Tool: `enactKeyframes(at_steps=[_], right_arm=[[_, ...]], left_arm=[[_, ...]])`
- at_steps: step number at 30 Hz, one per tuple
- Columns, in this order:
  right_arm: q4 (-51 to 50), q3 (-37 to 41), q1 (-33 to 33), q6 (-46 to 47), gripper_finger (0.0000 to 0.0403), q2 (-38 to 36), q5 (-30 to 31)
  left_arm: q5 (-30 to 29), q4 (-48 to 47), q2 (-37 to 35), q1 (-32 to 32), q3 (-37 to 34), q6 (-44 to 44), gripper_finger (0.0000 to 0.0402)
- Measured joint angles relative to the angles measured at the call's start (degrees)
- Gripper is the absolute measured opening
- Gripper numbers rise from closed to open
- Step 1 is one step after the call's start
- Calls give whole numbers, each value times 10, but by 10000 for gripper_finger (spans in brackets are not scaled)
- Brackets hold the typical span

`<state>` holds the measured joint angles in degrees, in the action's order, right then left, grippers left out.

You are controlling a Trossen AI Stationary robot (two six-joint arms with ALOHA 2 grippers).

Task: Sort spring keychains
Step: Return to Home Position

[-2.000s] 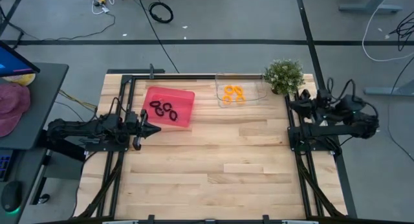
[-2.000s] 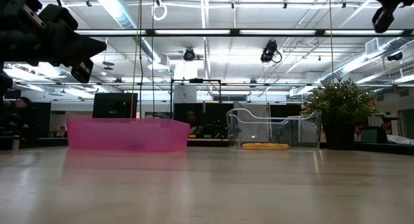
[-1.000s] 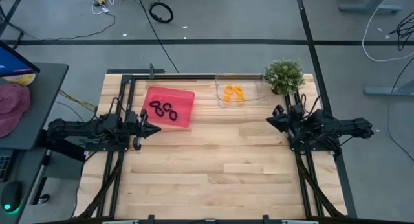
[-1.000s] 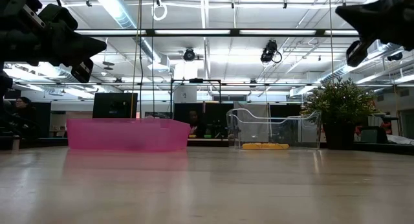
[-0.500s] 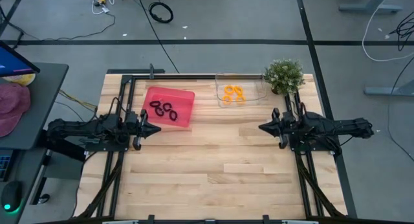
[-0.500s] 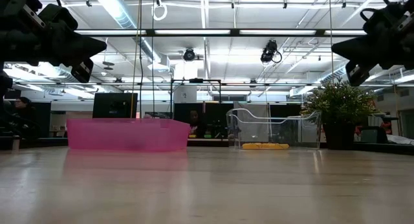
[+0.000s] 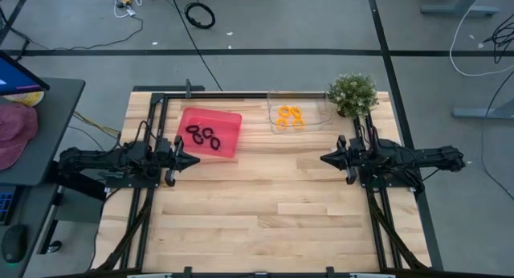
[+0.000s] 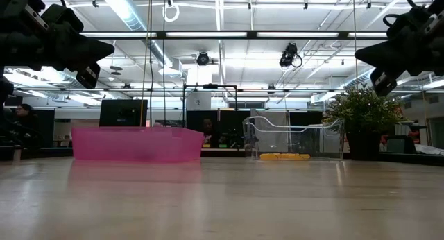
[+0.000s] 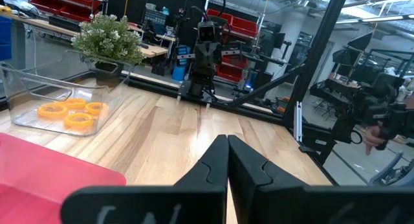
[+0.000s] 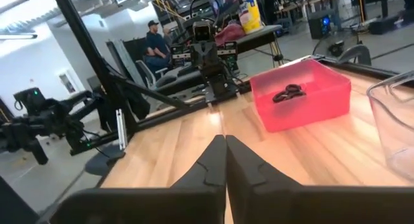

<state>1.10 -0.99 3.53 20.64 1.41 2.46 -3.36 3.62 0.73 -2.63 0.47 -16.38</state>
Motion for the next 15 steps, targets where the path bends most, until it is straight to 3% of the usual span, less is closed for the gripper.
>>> enactKeyframes(at_steps=[9,15], right_arm=[[0,0,0,-101,30,0,0],[0,0,0,-104,31,0,0]], left_arm=[[0,0,0,0,0,0,5],[0,0,0,0,0,0,5]])
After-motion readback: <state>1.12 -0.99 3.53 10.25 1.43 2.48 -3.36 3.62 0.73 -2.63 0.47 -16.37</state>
